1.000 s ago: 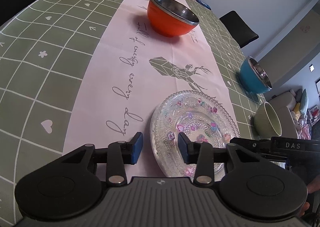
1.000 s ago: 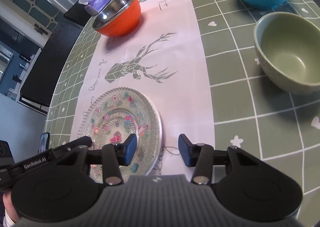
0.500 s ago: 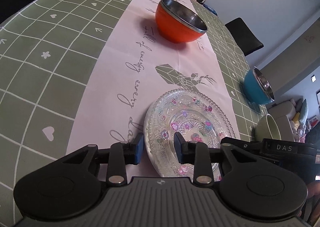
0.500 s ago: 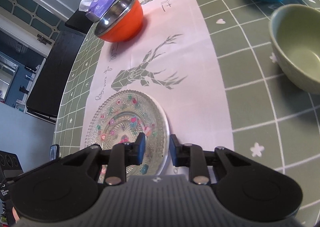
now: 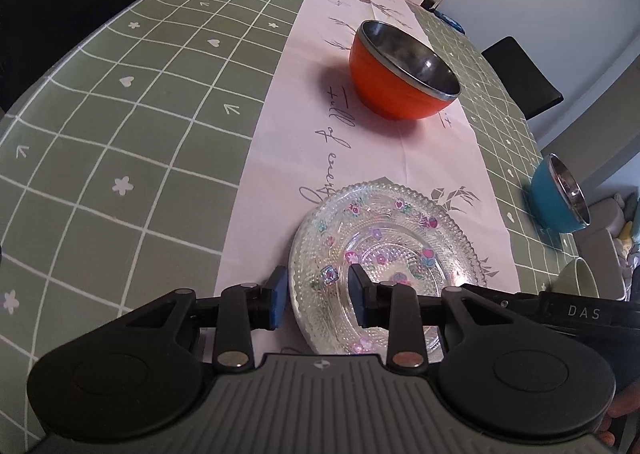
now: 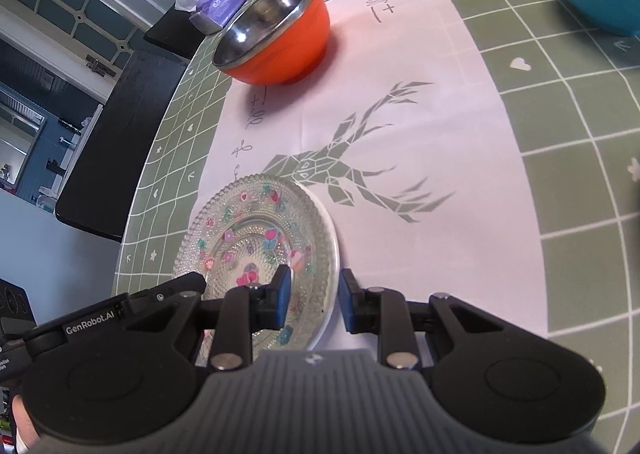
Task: Organize plates and bowls
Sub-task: 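Move the left tool to the rim of the orange steel bowl, then close the left tool on the orange bowl rim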
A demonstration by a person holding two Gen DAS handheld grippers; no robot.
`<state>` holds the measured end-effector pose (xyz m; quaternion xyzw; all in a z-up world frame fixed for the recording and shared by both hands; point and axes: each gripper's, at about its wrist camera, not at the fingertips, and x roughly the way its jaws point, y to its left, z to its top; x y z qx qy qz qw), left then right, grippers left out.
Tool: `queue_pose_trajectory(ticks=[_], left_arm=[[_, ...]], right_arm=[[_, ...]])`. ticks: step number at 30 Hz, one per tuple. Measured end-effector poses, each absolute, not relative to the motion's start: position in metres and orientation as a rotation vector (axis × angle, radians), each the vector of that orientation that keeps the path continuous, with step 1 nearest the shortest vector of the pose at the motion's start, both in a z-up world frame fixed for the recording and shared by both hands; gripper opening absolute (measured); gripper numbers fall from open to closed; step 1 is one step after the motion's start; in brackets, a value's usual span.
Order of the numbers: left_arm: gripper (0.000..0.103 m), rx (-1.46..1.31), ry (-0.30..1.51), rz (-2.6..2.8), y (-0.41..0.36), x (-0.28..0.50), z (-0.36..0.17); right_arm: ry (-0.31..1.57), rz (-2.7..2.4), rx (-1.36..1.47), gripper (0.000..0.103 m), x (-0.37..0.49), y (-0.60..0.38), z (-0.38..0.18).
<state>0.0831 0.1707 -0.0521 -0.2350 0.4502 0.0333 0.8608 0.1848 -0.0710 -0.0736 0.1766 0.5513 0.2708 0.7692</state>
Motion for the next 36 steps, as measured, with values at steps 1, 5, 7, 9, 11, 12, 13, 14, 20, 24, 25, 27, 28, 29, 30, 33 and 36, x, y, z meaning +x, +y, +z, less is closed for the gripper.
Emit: queue_pose_trajectory(ticks=[1,5,7,9,11,12,13,14,20,24,25,27,28,29,30,33,36], left_arm=[[0.036,-0.486,0.945,0.07,0.171,0.084,-0.052],[0.037,-0.481,0.956,0.054,0.173,0.083,-0.051],[0.038,-0.497,0.94,0.054,0.176,0.081,-0.049],[0.045,-0.491,0.923,0.072,0.179,0.081,-0.043],[0.052,-0.479,0.899,0.092,0.184,0.086,-0.034],[0.052,-0.471,0.888,0.098,0.187,0.09,-0.029],[0.053,-0.468,0.869,0.106,0.19,0.096,-0.023],[0.056,-0.471,0.85,0.113,0.192,0.102,-0.017],[0.059,-0.491,0.748,0.081,0.195,0.147,0.007],[0.059,-0.433,0.747,0.081,0.191,0.189,0.009],[0.059,-0.428,0.756,0.076,0.191,0.199,0.008],[0.059,-0.417,0.776,0.085,0.193,0.217,0.004],[0.059,-0.411,0.791,0.09,0.193,0.226,0.001],[0.059,-0.403,0.798,0.098,0.194,0.233,0.0],[0.059,-0.388,0.803,0.107,0.194,0.24,-0.002],[0.059,-0.351,0.82,0.113,0.194,0.259,-0.007],[0.057,-0.332,0.823,0.135,0.195,0.271,-0.01]], right_arm=[[1.194,0.59,0.381,0.025,0.186,-0.07,-0.074],[1.198,0.595,0.368,0.025,0.187,-0.068,-0.073],[1.196,0.584,0.366,0.028,0.187,-0.069,-0.072],[1.177,0.556,0.339,0.043,0.188,-0.071,-0.067],[1.15,0.548,0.333,0.043,0.191,-0.073,-0.061],[1.142,0.544,0.336,0.044,0.195,-0.074,-0.058],[1.134,0.54,0.342,0.045,0.199,-0.074,-0.054],[1.122,0.536,0.349,0.046,0.204,-0.074,-0.051],[1.051,0.489,0.357,0.046,0.24,-0.068,-0.028],[1.01,0.47,0.349,0.046,0.266,-0.055,-0.015],[1.007,0.472,0.344,0.046,0.273,-0.051,-0.013],[1.009,0.465,0.329,0.046,0.287,-0.042,-0.01],[1.01,0.462,0.317,0.046,0.293,-0.037,-0.009],[1.009,0.455,0.306,0.046,0.3,-0.032,-0.009],[1.011,0.449,0.298,0.046,0.306,-0.028,-0.009],[1.028,0.439,0.292,0.044,0.321,-0.02,-0.012],[1.048,0.424,0.293,0.039,0.334,-0.015,-0.017]])
